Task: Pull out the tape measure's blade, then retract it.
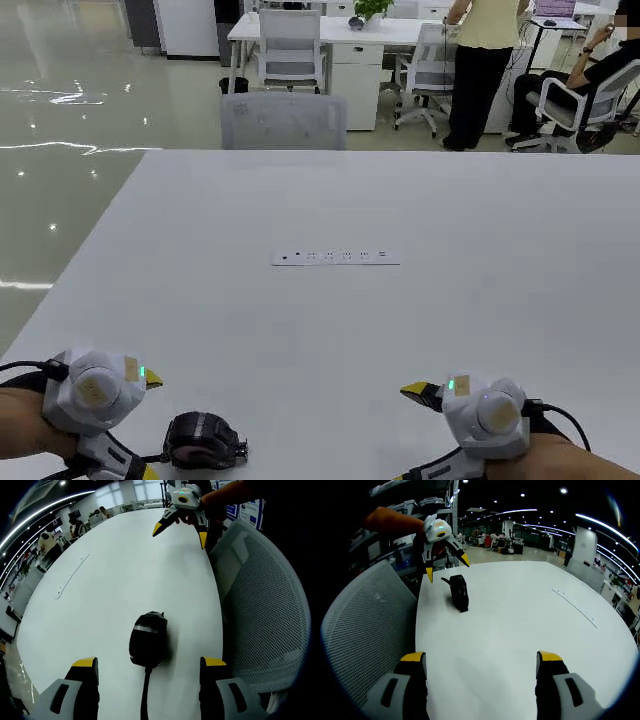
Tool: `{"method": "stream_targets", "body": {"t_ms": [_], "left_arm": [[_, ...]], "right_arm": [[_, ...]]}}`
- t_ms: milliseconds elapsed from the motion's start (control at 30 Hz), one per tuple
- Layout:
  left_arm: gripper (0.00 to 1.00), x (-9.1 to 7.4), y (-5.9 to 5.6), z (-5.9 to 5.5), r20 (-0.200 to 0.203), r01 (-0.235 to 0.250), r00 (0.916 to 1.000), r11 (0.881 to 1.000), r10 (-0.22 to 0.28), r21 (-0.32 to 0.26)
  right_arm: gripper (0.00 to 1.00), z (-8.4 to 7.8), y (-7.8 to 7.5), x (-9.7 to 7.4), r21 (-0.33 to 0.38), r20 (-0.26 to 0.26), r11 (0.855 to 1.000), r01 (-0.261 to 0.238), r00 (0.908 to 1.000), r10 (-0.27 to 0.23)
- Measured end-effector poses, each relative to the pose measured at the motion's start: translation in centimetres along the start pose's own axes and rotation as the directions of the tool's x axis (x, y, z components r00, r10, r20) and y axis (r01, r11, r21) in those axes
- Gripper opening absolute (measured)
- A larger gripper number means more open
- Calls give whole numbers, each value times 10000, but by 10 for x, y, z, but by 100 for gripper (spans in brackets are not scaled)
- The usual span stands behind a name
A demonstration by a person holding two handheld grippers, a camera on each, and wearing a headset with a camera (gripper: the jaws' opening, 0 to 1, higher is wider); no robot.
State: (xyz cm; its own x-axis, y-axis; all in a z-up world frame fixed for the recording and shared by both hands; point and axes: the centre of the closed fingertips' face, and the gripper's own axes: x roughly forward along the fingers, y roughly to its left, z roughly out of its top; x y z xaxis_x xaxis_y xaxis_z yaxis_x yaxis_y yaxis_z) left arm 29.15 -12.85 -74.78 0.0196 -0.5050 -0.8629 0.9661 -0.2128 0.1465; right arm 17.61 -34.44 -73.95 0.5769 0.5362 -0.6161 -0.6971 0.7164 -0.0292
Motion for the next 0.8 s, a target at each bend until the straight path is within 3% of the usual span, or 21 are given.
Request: {"method": "stream_targets", "body": {"t_ms": [167, 267, 400, 667, 800], "left_arm": [[76, 6, 4, 9, 27, 113, 9999, 9999, -113, 105], [72, 11, 3, 14, 25, 162, 9999, 9993, -163, 333], [51, 21, 0, 10, -462, 290, 9986, 9964, -253, 800], [49, 33, 1, 16, -494, 272, 9985, 9960, -231, 851], [43, 37, 0, 19, -550, 401, 9979, 9947, -350, 942]], "right_arm": [[92, 11, 3, 15, -184, -34, 9994, -308, 9995, 308], [93, 22, 4, 21, -281, 225, 9990, -342, 9991, 348], [92, 28, 8, 32, -239, 347, 9979, -604, 9975, 612], [92, 37, 10, 50, -1030, -12, 9885, -1108, 9938, 1113], [92, 43, 13, 58, -1063, 34, 9861, -1274, 9917, 1285]]}}
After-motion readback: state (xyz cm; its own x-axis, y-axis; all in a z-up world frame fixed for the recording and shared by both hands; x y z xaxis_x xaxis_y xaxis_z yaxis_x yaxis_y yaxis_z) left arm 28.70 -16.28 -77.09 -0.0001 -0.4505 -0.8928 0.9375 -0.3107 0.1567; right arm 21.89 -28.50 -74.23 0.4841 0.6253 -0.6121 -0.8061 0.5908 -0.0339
